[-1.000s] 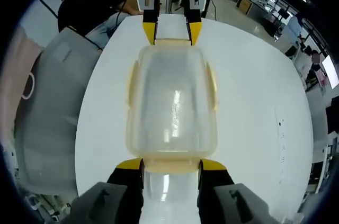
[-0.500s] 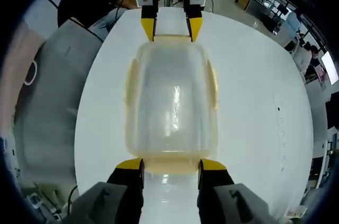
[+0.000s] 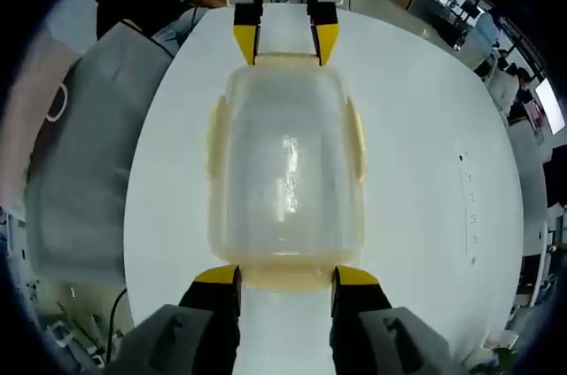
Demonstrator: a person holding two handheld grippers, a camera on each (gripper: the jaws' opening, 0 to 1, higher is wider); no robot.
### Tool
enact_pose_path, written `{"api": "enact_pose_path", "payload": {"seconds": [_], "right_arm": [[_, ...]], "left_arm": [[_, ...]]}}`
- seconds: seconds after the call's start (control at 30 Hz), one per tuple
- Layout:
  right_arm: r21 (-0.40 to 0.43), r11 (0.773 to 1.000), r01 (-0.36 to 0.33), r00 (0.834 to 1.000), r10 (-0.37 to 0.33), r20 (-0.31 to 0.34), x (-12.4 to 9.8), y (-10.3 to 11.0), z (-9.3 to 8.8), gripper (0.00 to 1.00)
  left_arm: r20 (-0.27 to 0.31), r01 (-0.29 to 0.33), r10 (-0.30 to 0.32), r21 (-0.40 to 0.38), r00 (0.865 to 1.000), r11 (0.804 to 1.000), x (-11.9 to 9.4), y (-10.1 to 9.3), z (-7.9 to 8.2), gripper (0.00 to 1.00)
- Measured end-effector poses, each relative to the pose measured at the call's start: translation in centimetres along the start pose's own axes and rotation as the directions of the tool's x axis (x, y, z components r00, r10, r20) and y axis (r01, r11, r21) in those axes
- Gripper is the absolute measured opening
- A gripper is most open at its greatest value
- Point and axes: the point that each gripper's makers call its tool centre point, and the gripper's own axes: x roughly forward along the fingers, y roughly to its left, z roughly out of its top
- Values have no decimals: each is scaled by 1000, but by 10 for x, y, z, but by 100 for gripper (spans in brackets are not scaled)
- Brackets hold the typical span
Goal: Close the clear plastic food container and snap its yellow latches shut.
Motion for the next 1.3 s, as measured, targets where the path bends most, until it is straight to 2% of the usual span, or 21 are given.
{"api": "enact_pose_path", "payload": {"seconds": [0.17,0.5,0.6,0.63,0.67,0.7,0.73,0.77,0.8,0.87,0.97,1.07,1.13,1.3], "right_arm": [[1,1000,-5,1000,5,-7,-4,-1,-12,37],[-11,1000,-15,999,15,-34,0,-5,-22,37],[-10,1000,-19,1000,19,-24,0,-6,-21,37],[-7,1000,-27,999,27,-18,0,-5,-20,37],[4,1000,-25,1000,25,-8,1,-6,-18,37],[25,1000,-13,1000,13,9,1,-9,-14,37],[22,1000,-17,1000,17,13,2,-10,-13,37],[25,999,-26,1000,25,8,5,-8,-14,37],[24,999,-31,1000,31,6,7,-7,-15,37],[7,1000,-30,999,30,-17,8,-9,-22,37],[11,999,-38,999,38,-26,8,-10,-30,37],[3,999,-40,999,40,-34,8,-9,-34,37],[1,999,-39,999,39,-32,8,-9,-34,37],[1,999,-41,999,42,-29,8,-8,-35,37]], "left_arm": [[6,3,-3,-3,1000,1000,7,0,9,37],[2,-3,3,-8,1000,1000,16,0,15,36],[32,-5,6,-25,999,1000,17,1,23,36],[32,-2,3,-26,999,1000,18,1,24,34],[38,27,-26,-11,999,1000,18,-3,26,10],[113,-92,100,-79,989,993,17,18,38,3],[113,-22,34,-107,993,994,23,4,34,0],[156,-33,50,-114,987,993,22,8,41,0],[122,-21,33,-100,992,995,19,7,39,0],[118,1,9,-84,993,996,19,3,41,0],[94,-13,19,-68,995,998,19,5,35,0],[85,-7,14,-87,996,996,20,8,26,0],[74,-3,11,-99,997,995,21,9,21,3],[30,-14,16,-73,999,997,23,7,10,15]]}}
